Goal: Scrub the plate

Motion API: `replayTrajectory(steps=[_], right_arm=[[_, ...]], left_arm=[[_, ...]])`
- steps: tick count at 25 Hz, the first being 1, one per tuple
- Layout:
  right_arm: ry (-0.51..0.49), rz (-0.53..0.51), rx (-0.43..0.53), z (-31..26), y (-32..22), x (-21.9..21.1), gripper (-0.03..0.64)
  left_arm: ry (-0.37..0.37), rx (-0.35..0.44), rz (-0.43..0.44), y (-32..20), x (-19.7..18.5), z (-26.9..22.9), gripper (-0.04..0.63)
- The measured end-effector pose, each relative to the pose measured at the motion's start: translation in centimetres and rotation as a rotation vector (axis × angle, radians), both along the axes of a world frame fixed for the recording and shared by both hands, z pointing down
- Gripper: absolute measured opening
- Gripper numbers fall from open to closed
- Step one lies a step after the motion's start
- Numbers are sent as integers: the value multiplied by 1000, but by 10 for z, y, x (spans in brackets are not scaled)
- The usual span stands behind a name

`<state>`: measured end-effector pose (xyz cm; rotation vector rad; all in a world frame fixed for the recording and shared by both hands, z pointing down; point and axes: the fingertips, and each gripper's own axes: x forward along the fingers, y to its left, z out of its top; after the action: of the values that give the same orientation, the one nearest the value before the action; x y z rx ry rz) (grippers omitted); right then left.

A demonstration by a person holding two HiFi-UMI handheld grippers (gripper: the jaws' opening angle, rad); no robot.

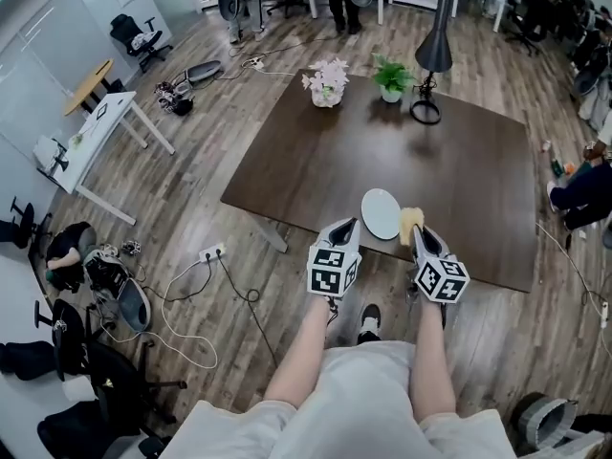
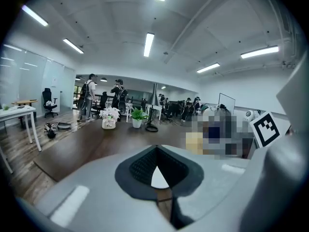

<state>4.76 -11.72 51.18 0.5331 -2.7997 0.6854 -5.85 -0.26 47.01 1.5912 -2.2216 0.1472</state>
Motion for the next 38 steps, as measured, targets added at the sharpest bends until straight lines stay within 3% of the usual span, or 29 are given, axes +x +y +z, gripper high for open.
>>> replayTrajectory(steps=[6,11,17,23,32,38], right_arm=[[-2,7,-28,0,-40,-15,61],[135,57,-7,24,-56,-14,61],[172,35,-33,44,-63,-30,61],[199,15,-18,57,-60,-47,61],[281,124,-64,90,-68,-62,61],[308,274,-113,101,-63,-70,61]], left_arm=[[-19,-3,7,-41,-9,-10,0],[29,-17,-51,-34,-18,7,0],[17,-84,-94,-22,-32,27,0],[56,-40,-132,-27,-59,35,0],[84,-76,40,-82,-90,64,0],[89,-164,264,-112,-103,88,0]])
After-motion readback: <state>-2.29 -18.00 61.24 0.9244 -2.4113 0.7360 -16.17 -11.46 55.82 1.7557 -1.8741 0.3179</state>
